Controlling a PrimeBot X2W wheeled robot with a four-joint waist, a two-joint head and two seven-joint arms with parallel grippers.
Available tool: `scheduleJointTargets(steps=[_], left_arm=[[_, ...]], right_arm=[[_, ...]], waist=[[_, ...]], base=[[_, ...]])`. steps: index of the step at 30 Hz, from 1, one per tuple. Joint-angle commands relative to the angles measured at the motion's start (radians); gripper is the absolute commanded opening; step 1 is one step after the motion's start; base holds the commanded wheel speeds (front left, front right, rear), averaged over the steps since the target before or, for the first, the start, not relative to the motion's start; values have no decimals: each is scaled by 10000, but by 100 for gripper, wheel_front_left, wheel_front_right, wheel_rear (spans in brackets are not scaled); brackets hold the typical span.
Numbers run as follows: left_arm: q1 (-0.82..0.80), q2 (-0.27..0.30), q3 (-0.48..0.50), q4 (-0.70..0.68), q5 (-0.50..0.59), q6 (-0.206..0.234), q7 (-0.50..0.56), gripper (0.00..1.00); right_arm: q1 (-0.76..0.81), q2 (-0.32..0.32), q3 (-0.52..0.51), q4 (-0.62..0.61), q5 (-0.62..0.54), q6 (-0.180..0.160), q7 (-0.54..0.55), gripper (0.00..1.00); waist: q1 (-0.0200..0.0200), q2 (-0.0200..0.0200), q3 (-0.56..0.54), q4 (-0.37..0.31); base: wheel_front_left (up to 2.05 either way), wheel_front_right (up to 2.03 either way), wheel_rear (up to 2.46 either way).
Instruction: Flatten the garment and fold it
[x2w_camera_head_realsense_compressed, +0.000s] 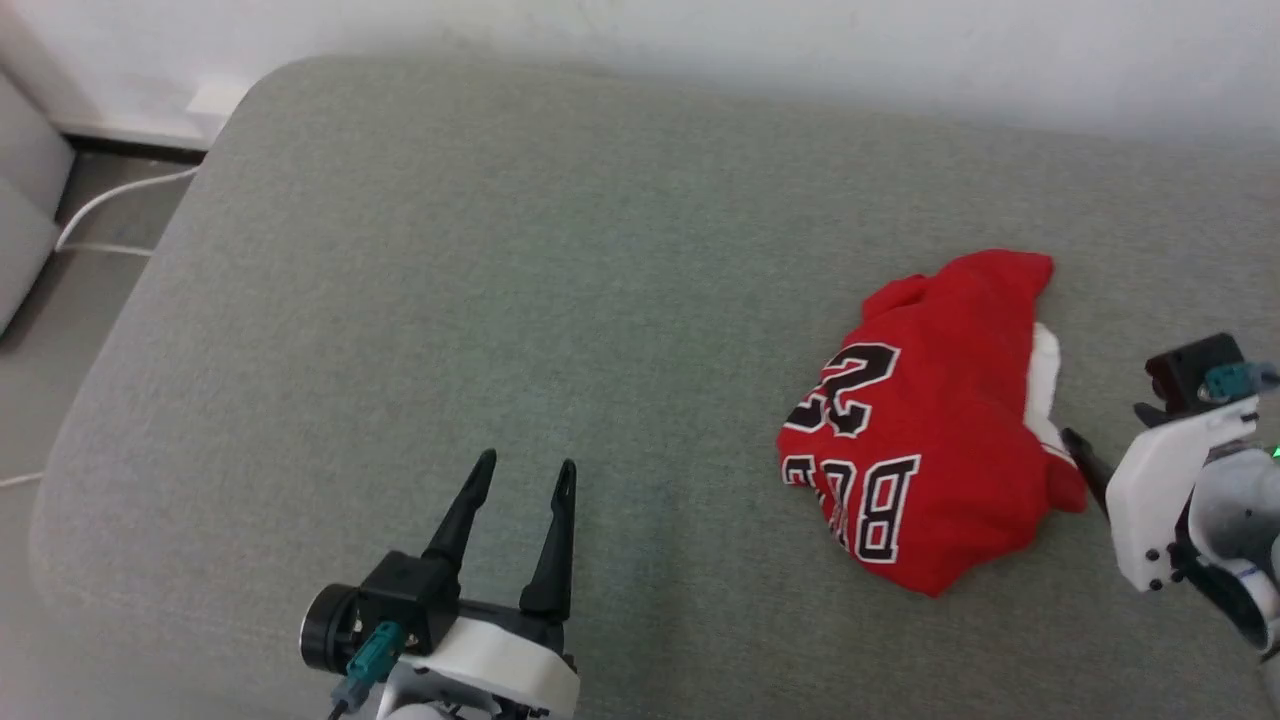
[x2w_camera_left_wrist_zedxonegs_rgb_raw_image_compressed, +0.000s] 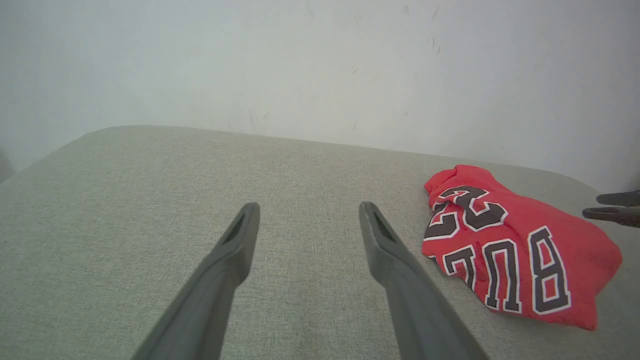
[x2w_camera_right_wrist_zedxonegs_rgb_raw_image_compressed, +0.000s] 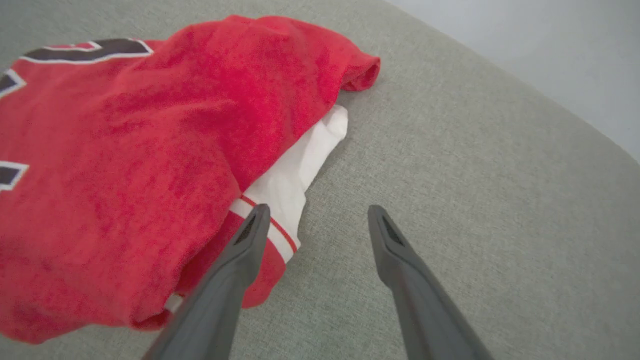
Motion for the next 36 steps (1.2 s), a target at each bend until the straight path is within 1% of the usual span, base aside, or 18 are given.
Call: scheduleJointTargets(steps=[1,3,4,5,7,10,15,16,17,19,21,24,27,30,33,36], left_arm=[[-223,-108,94,11,78,-117,-47,100],[-295,-217,194,-14,21,-225,-47,100],[-323,-274,252,-17,-79,-305,-47,100],[-353,-316,292,11,-124,-370,-47,100],[-409,-367,328,88,-39,-441,-47,100],[-421,-426,426,85,-36,-490,-47,100],[-416,-459,468,100,7,-541,-47,100],[-425,-463,489,105,12,-536,-47,100],[-433,-467,517,94,14,-530,-47,100],[-439,-471,544,89,26,-542,-47,100],[-419,-472,560,104,27,-560,-47,100],[-336,-474,648,136,59,-570,-47,100],[-228,-474,728,148,89,-604,-47,100],[-130,-475,794,163,160,-652,-47,100],[-74,-475,832,140,216,-702,-47,100],[-55,-475,852,102,247,-732,-47,100]], right_arm=[[-386,-148,152,358,300,-23,407,100],[-729,-258,377,836,808,-23,846,100],[-888,-419,548,1063,895,-23,944,100],[-1017,-585,743,1279,966,-23,986,100],[-1251,-711,949,1730,1215,-23,957,100],[-1473,-954,1475,2347,1169,-23,922,100],[-1513,-997,2195,2918,1479,-23,907,100],[-1541,-1020,2323,2974,1531,-23,830,22],[-1595,-1042,2388,3016,1537,-23,674,0],[-1694,-1113,2456,3123,1459,-23,313,0],[-1764,-1103,2284,3216,1365,-23,-145,0],[-1713,-931,1787,3210,1447,-23,-851,0],[-1475,-938,1335,3000,1332,-23,-1297,0],[-1084,-883,503,2688,1034,-23,-1555,0],[-434,-744,-653,2326,530,-23,-1594,0],[423,-350,-1802,1873,-44,-23,-1454,0]], waist=[[-3,0,762,843],[-3,0,921,1071],[-3,0,1004,1187],[-3,0,1075,1303],[-3,0,1173,1472],[-3,0,1261,1619],[-3,0,1294,1677],[-3,0,1279,1647],[-3,0,1264,1592],[-3,0,1151,1436],[-3,0,968,1212],[-3,0,622,751],[-3,0,307,225],[-3,0,31,-336],[-3,0,-130,-793],[-3,0,-205,-1147]], base=[[0,0,0],[0,0,0],[0,0,0],[0,0,0],[0,0,0],[0,0,0],[0,0,0],[0,0,0],[0,0,0],[0,0,0],[0,0,0],[0,0,0],[0,0,0],[0,0,0],[0,0,0],[0,0,0]])
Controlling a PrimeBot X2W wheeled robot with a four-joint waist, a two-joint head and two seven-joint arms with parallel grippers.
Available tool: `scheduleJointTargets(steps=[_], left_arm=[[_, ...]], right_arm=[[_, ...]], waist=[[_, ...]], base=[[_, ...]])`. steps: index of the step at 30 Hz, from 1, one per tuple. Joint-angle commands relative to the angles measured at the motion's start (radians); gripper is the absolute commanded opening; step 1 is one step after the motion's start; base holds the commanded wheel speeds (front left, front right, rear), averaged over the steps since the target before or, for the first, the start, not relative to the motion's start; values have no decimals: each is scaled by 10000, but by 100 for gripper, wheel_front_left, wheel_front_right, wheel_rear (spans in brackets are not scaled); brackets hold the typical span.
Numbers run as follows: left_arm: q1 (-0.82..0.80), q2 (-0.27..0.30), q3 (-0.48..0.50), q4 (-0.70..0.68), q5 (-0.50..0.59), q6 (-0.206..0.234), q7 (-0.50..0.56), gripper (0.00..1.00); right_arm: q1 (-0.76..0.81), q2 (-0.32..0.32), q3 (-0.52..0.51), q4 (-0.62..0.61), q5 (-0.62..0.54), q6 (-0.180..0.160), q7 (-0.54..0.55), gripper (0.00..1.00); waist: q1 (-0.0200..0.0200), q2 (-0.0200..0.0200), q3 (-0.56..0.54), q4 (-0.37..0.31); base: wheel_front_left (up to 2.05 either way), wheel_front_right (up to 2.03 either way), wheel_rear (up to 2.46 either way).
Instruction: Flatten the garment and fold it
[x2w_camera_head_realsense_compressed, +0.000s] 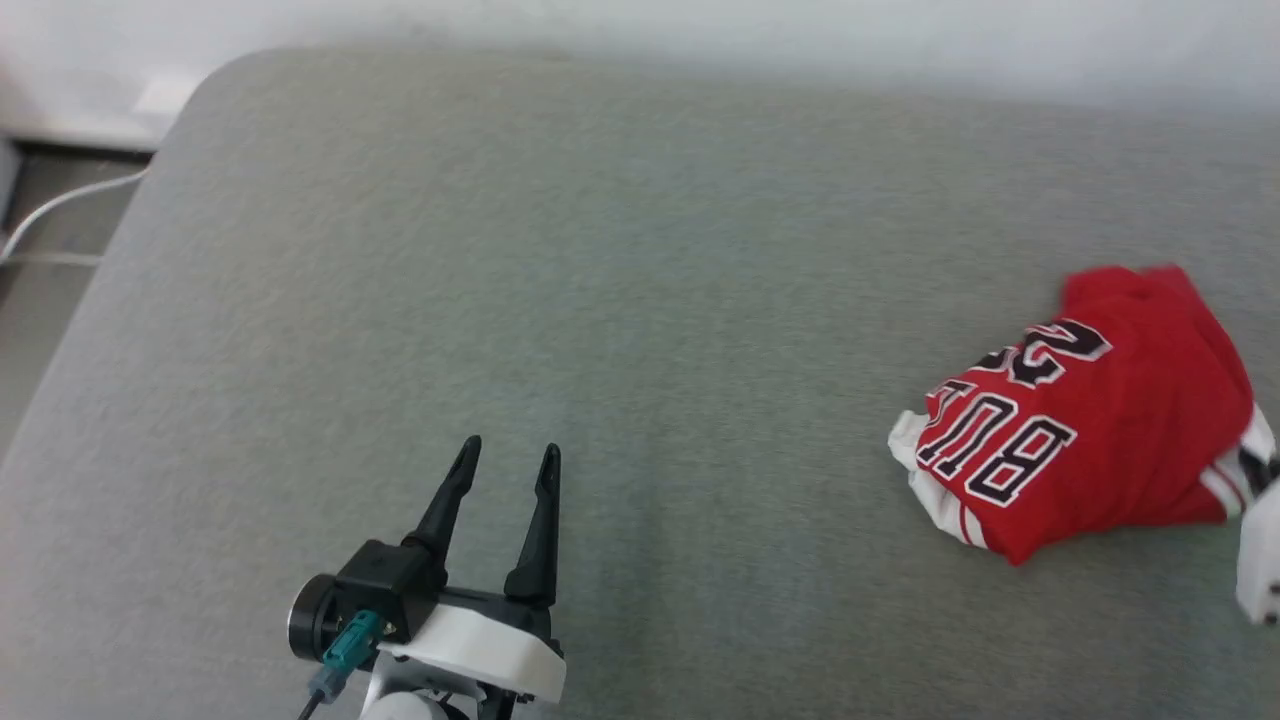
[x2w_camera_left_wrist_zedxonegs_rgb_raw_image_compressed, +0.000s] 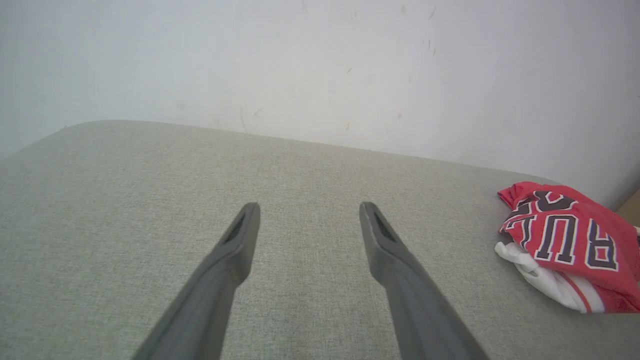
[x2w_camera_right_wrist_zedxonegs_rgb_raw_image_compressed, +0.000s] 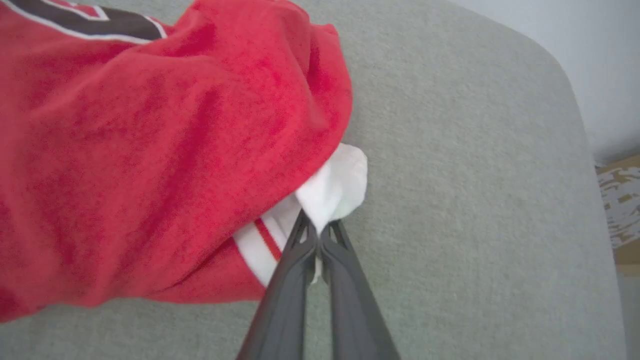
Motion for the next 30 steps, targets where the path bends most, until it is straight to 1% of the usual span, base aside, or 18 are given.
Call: scheduleJointTargets(steps=[1,3,5,6,7,11,16,19,23,25,27,30], left_arm=[[85,-27,32,-19,96,-64,-47,100],[79,-27,17,-41,104,-87,-47,100],[44,-27,-41,-45,93,-118,-47,100],[19,-27,-85,-27,92,-136,-47,100],[-7,-27,-139,1,99,-159,-47,100],[-73,-27,-391,180,75,-286,-47,100],[-335,-27,-1030,614,-155,-575,40,100],[-843,-27,-1635,946,-350,-763,901,100],[-1809,-27,-2270,1354,-932,-862,2535,100],[-2459,57,-2612,1689,-702,-866,3431,100],[-3066,111,-2831,2022,-415,-773,4300,100],[-3819,43,-2914,2420,-680,-641,5284,100]], right_arm=[[355,274,-255,-165,-142,-21,32,0],[905,832,-694,-460,-254,-21,143,0],[1373,1326,-895,-632,-267,-21,149,0],[1512,1497,-982,-725,-386,-21,63,30],[1613,1655,-1088,-814,-545,-21,-71,100],[1785,2367,-1288,-1364,-723,-21,-617,100],[2148,2800,-1186,-2800,-794,-21,-1443,100],[2485,3136,-1096,-3813,-830,-21,-1683,100],[2814,3562,-861,-4842,-1027,-21,-1693,100],[2859,3659,-758,-5011,-1037,-21,-1675,100],[2881,3720,-617,-5090,-1154,-21,-1640,100],[2955,3724,-403,-5119,-1488,-21,-1538,100]], waist=[[0,0,-555,-866],[0,0,-553,-1047],[0,0,-506,-1177],[0,0,-494,-1230],[0,0,-491,-1276],[0,0,-539,-1498],[0,0,-589,-1874],[0,0,-472,-2126],[0,0,-176,-2551],[0,0,11,-2799],[0,0,203,-3057],[0,0,484,-3380]], base=[[0,0,0],[0,0,0],[0,0,0],[0,0,0],[0,0,0],[0,0,0],[0,0,0],[0,0,0],[0,0,0],[0,0,0],[0,0,0],[0,0,0]])
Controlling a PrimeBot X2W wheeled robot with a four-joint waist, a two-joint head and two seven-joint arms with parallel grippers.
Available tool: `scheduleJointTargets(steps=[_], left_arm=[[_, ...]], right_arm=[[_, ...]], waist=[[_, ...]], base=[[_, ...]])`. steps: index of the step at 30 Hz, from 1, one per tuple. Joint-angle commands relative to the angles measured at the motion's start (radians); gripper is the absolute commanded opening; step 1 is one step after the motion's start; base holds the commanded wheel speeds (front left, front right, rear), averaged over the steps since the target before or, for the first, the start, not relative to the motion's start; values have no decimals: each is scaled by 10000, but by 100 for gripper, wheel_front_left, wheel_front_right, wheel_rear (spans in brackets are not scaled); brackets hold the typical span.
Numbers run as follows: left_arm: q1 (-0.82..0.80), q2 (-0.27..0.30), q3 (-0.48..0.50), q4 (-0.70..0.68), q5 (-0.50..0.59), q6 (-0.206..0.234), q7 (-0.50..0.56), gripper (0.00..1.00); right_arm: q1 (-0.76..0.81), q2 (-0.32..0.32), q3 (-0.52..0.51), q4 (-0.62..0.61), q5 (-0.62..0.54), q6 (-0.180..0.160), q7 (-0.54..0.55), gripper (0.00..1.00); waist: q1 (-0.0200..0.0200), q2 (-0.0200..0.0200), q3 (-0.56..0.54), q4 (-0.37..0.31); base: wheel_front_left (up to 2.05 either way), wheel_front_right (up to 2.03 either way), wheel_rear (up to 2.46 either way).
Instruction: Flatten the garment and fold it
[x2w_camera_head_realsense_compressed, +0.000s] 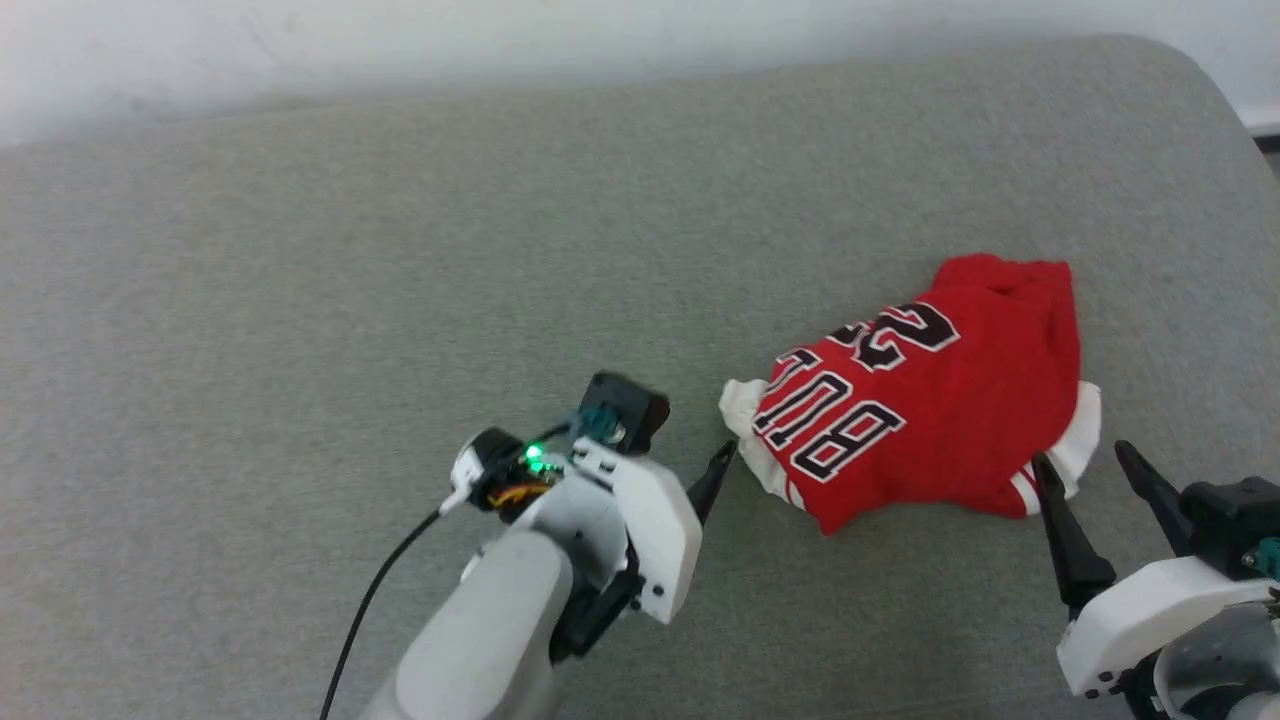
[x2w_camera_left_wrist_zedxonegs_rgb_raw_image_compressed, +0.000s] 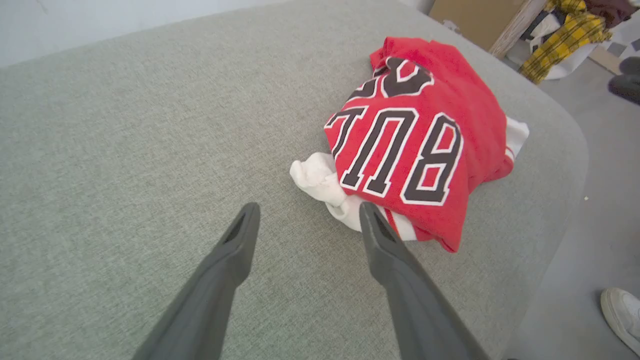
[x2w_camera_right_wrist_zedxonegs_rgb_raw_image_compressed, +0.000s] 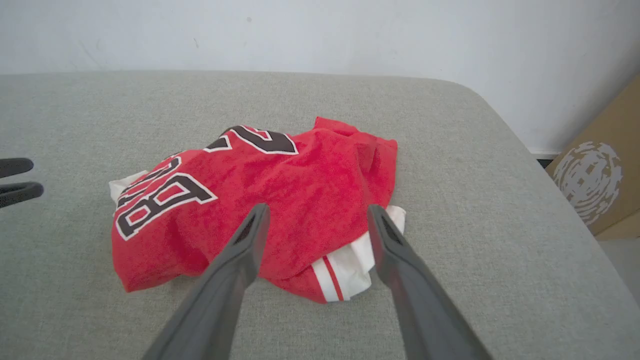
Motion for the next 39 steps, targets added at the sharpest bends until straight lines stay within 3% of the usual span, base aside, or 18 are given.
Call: scheduleJointTargets(steps=[1,13,14,15,16,21,25,31,35,39], left_arm=[[-409,-11,-91,247,-22,81,386,100],[-2772,-2,-1155,2558,56,-195,2135,100],[-2861,31,-1300,2782,71,-211,2331,83],[-2926,43,-1428,2926,29,-229,2419,15],[-2979,44,-1512,2992,-74,-243,2354,0],[-2983,228,-1309,2947,-693,-260,1365,0],[-2805,405,-586,2516,-1048,111,195,0],[-1636,1289,971,1121,-1605,1152,-1589,0],[-271,1681,1685,152,-1942,1871,-1970,0],[1110,1875,1774,-219,-2012,2298,-1939,0]], right_arm=[[103,102,52,-90,-63,-19,28,100],[-114,556,365,-66,-361,-19,-120,100],[-130,576,371,-48,-362,-19,-142,100],[-143,594,373,-27,-365,-19,-163,100],[-155,610,374,0,-374,-19,-183,100],[-146,656,312,102,-434,-19,-249,100],[-56,662,243,111,-502,-19,-207,100],[198,639,158,20,-544,-19,28,100],[370,599,174,8,-494,-19,194,100],[444,617,161,229,-154,-19,298,100]], waist=[[0,0,569,-574],[0,0,1207,-1262],[0,0,1221,-1271],[0,0,1227,-1274],[0,0,1225,-1267],[0,0,950,-949],[0,0,609,-571],[0,0,-94,333],[0,0,-329,950],[0,0,-449,1415]], base=[[0,0,0],[0,0,0],[0,0,0],[0,0,0],[0,0,0],[0,0,0],[0,0,0],[0,0,0],[0,0,0],[0,0,0]])
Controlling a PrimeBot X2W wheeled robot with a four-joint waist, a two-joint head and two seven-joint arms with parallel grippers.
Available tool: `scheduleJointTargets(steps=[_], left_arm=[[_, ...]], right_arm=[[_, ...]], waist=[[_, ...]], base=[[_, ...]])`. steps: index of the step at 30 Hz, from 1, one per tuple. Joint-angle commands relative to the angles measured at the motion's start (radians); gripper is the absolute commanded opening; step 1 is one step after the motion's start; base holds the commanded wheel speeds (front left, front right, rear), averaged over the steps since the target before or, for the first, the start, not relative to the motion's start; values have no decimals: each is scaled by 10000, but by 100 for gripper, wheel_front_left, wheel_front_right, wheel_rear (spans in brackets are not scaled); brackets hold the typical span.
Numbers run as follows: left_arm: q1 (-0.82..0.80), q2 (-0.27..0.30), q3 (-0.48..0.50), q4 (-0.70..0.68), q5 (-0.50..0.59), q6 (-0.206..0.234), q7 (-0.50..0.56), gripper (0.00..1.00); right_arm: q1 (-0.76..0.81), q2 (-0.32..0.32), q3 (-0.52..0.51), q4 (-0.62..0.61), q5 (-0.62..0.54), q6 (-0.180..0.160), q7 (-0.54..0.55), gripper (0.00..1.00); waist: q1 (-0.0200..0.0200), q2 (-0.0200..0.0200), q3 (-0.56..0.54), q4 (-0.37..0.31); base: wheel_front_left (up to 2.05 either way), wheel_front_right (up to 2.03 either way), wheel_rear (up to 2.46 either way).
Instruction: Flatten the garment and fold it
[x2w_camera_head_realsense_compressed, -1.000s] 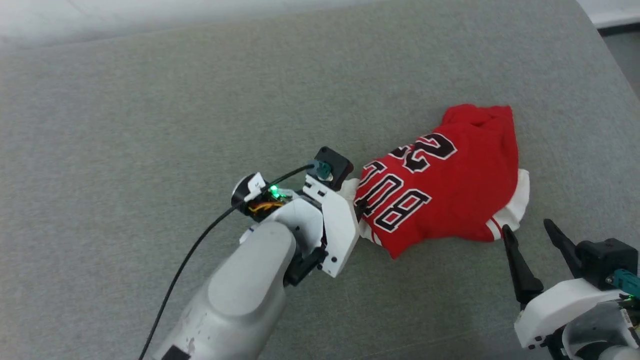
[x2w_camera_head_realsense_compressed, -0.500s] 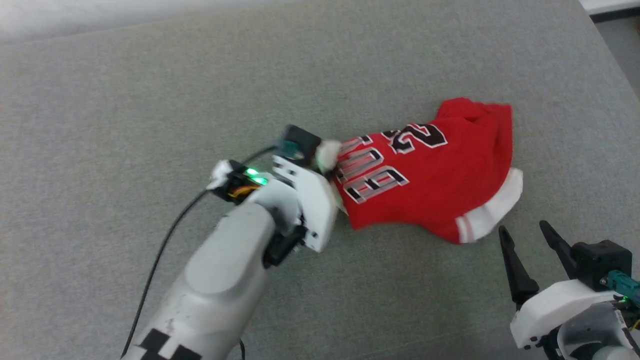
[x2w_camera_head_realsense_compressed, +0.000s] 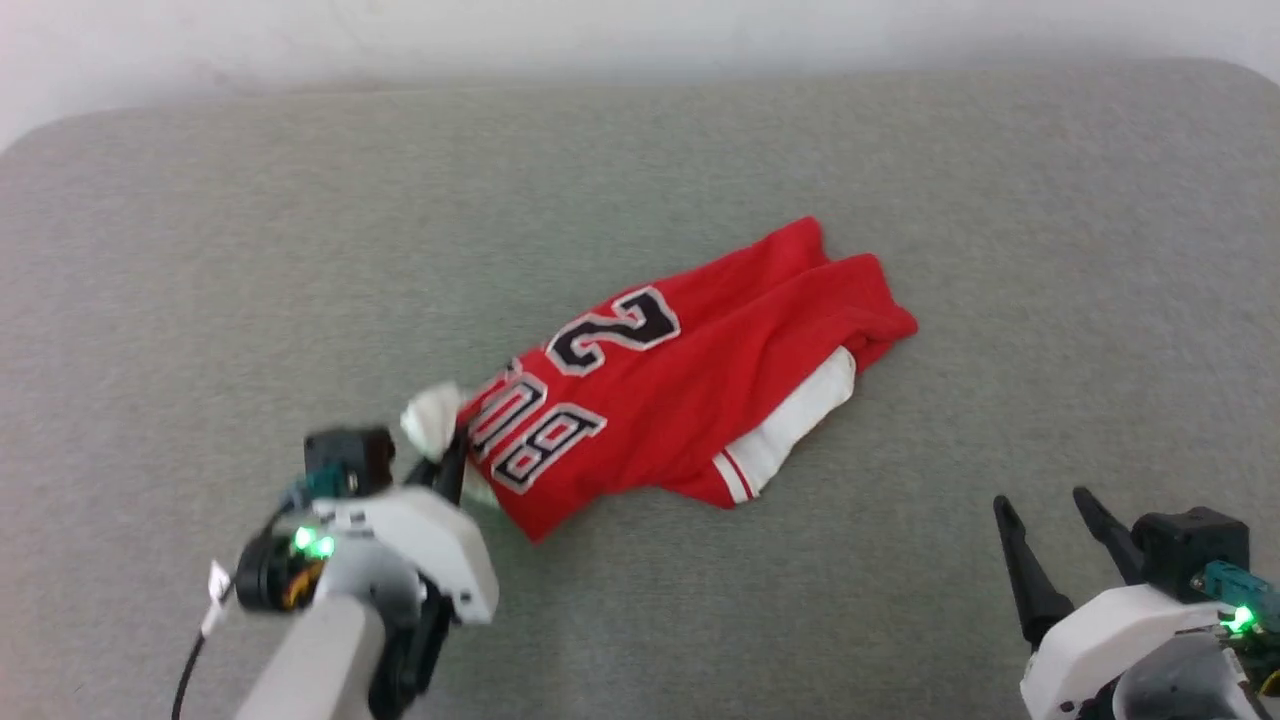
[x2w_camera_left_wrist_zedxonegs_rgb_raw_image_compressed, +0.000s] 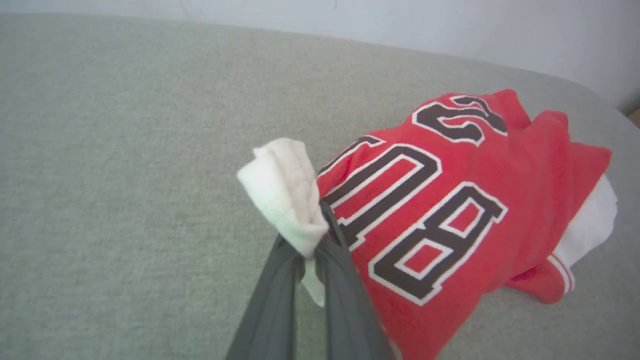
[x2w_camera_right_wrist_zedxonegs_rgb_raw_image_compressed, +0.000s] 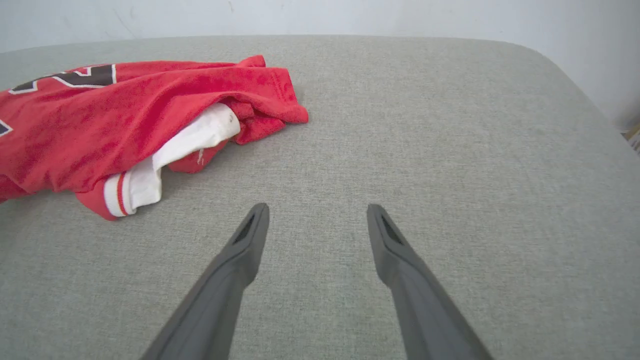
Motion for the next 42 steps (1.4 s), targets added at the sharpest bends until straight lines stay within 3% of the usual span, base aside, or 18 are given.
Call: scheduleJointTargets(steps=[1,3,4,5,12,19,28,29,30,31,37,42], left_arm=[[214,54,-23,-49,70,82,-39,0],[588,-51,-81,-121,-2,79,-205,0],[680,-93,-131,-187,14,29,-382,76],[720,-120,-206,-286,68,-78,-641,100],[654,128,-373,-939,1231,-278,-3115,100],[1048,102,-330,-2407,2495,-322,-3341,100],[1585,-745,-113,-2747,2915,-650,-3345,100],[1601,-805,-92,-2697,2950,-704,-3346,100],[1606,-858,-69,-2658,2992,-755,-3346,100],[1611,-903,-43,-2627,3035,-800,-3346,100],[1768,-1042,267,-2463,3208,-1017,-3346,100],[1943,-1118,512,-2419,3299,-1187,-3346,100]], right_arm=[[81,-28,-1,97,15,-19,12,100],[61,-124,45,283,-4,-19,-21,100],[33,-163,77,346,1,-19,-43,100],[-13,-209,126,385,10,-19,-64,100],[-977,-734,1263,771,710,-19,598,100],[-2512,-1499,2569,2412,1435,-19,2341,100],[-3611,-1671,2930,4561,1863,-19,2884,100],[-3642,-1672,2917,4775,1913,-19,2883,93],[-3661,-1700,2893,4979,1915,-19,2863,17],[-3672,-1774,2912,5145,1859,-19,2815,0],[-3514,-2040,2682,5375,1983,-19,2222,0],[-2927,-2290,1659,4687,1934,-19,2011,0]], waist=[[1,0,-451,692],[1,0,-455,865],[1,0,-463,960],[1,0,-468,1056],[1,0,-563,1654],[1,0,-325,2389],[1,0,-24,3181],[1,0,-19,3204],[1,0,-22,3221],[1,0,-32,3230],[1,0,-325,2902],[1,0,-654,2432]], base=[[0,0,0],[0,0,0],[0,0,0],[0,0,0],[0,0,0],[0,0,0],[0,0,0],[0,0,0],[0,0,0],[0,0,0],[0,0,0],[0,0,0]])
